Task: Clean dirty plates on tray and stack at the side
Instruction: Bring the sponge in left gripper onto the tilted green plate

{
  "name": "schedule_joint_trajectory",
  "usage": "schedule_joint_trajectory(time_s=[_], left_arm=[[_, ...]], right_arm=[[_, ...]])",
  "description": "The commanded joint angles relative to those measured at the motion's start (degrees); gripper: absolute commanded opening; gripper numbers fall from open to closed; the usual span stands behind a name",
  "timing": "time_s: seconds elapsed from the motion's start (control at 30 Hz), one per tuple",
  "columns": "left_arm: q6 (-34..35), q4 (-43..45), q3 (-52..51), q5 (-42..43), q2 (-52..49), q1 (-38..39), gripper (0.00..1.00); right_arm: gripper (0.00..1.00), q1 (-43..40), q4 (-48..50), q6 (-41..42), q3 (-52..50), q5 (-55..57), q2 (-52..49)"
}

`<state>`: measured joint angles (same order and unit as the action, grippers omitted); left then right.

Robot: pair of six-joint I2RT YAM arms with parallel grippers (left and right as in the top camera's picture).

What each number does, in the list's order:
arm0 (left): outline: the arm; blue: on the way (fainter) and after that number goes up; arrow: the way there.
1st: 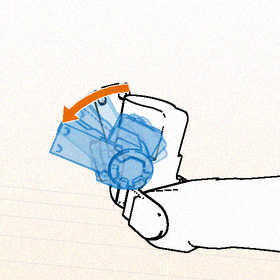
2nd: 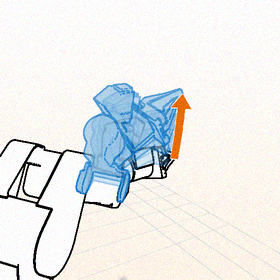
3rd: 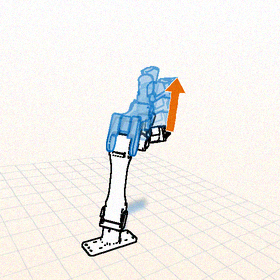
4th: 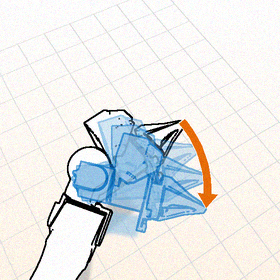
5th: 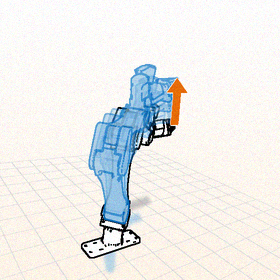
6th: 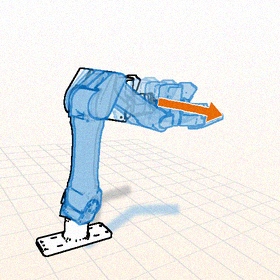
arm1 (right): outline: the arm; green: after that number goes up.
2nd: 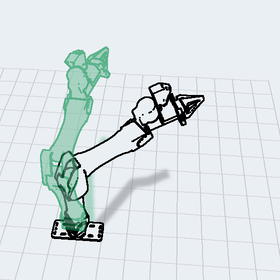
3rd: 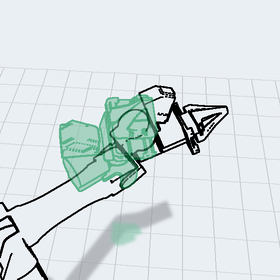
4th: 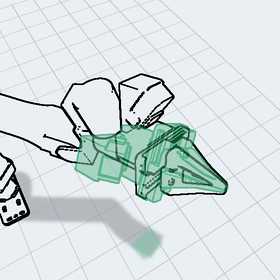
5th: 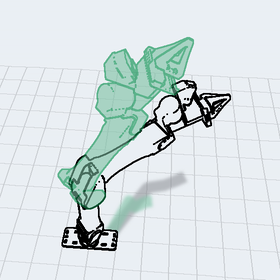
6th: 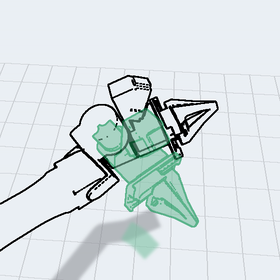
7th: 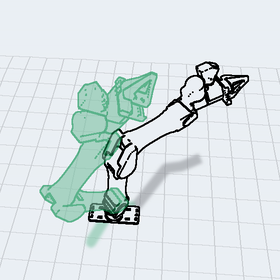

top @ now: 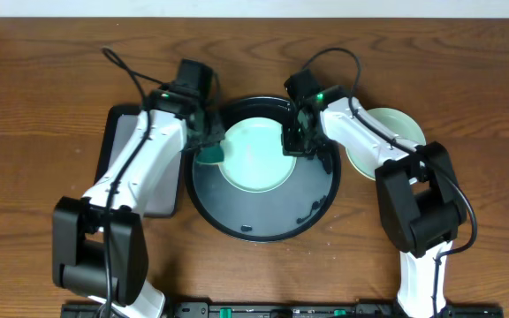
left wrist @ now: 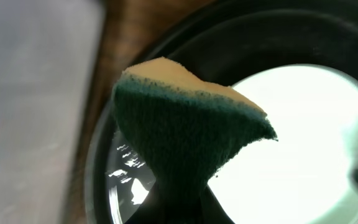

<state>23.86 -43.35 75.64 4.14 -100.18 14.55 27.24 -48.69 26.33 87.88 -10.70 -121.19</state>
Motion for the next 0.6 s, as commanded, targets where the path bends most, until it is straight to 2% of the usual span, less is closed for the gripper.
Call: schedule_joint_trajectory(time_s=[0.0,0.17,0.37,0.47,0.57], left_arm=[[2.4,2.5,0.3,-0.6,-1.4,2.6,0.08],[6.2,4.1,0.3,-4.9,-4.3,5.4,0.08],[6.3,5.3,0.3,-4.8,-10.7,7.8,0.08],[6.3,5.3,0.3,-2.6,-13.2,8.7,0.08],[6.2,5.6,0.3,3.3,-14.6,9.5,0.08]], right_arm=[[0.01,1.1,2.1,4.1,-3.3,-2.5,-1.0],[0.01,0.7,3.1,4.9,-4.5,-2.9,-1.0],[0.01,0.7,3.3,4.9,-4.5,-2.9,-1.0],[0.01,0.7,3.3,4.9,-4.5,-2.9,-1.0],[0.01,0.7,3.3,4.9,-4.5,-2.9,-1.0]])
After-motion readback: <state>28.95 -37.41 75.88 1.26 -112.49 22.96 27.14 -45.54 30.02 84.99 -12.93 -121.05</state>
